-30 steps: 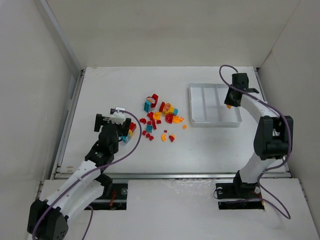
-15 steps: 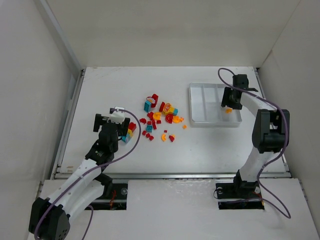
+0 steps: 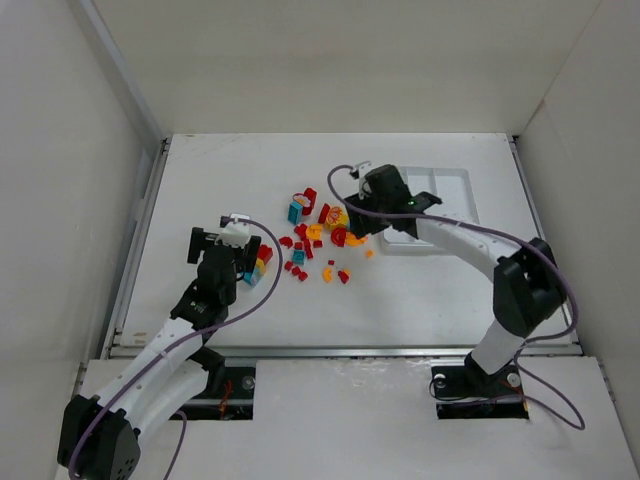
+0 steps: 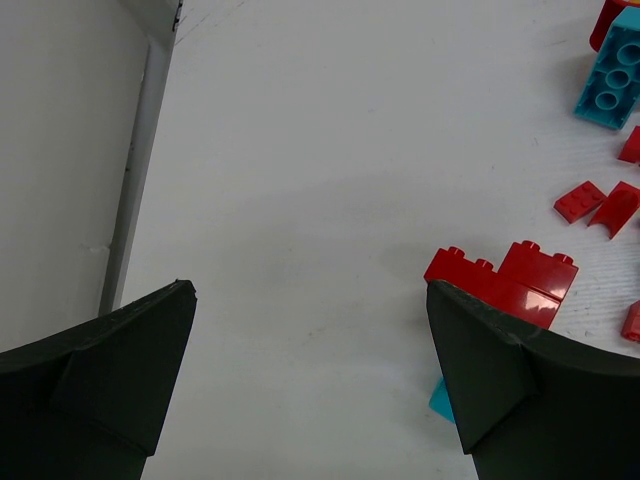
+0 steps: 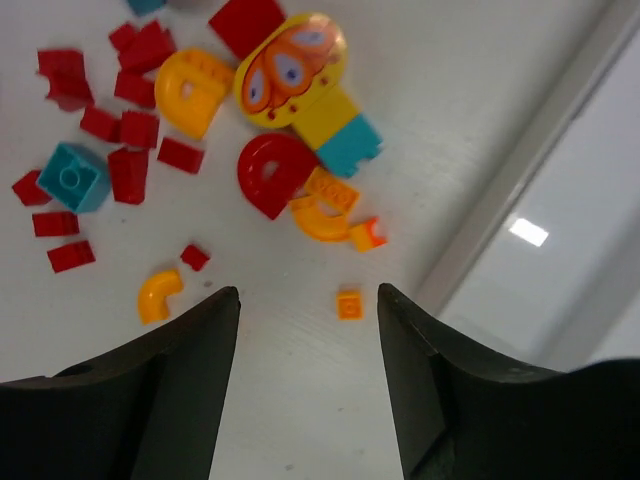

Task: Sort the legos into containers by color

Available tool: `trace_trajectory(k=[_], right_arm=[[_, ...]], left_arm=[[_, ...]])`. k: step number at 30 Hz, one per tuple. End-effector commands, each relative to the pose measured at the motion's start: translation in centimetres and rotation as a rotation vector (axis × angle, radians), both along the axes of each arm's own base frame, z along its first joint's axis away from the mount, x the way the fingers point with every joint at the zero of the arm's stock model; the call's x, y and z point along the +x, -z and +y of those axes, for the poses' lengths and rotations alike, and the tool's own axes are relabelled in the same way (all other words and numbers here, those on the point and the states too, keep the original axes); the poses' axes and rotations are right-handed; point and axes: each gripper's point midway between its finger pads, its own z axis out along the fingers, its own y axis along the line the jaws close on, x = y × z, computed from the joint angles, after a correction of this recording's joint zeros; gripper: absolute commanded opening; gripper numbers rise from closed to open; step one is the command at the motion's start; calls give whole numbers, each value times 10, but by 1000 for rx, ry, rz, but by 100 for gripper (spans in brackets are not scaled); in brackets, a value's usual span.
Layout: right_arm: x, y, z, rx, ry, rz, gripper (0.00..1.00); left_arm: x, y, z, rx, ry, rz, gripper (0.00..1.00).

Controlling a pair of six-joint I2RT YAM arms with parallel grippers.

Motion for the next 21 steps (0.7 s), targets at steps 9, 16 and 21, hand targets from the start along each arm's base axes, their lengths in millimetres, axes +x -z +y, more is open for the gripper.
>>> trace_trajectory(k=[9,16,21], right_arm=[[-3,73,16,-53,33,164,56],[-18,99,13,-109,23,226,53],[-33,118,19,-194,19,241,50]], left_arm=[[1,-2,-6,-11,31,-14,100],[1,-4,-7,-17,40,-21,100],[1,-4,-7,-17,40,-21,100]])
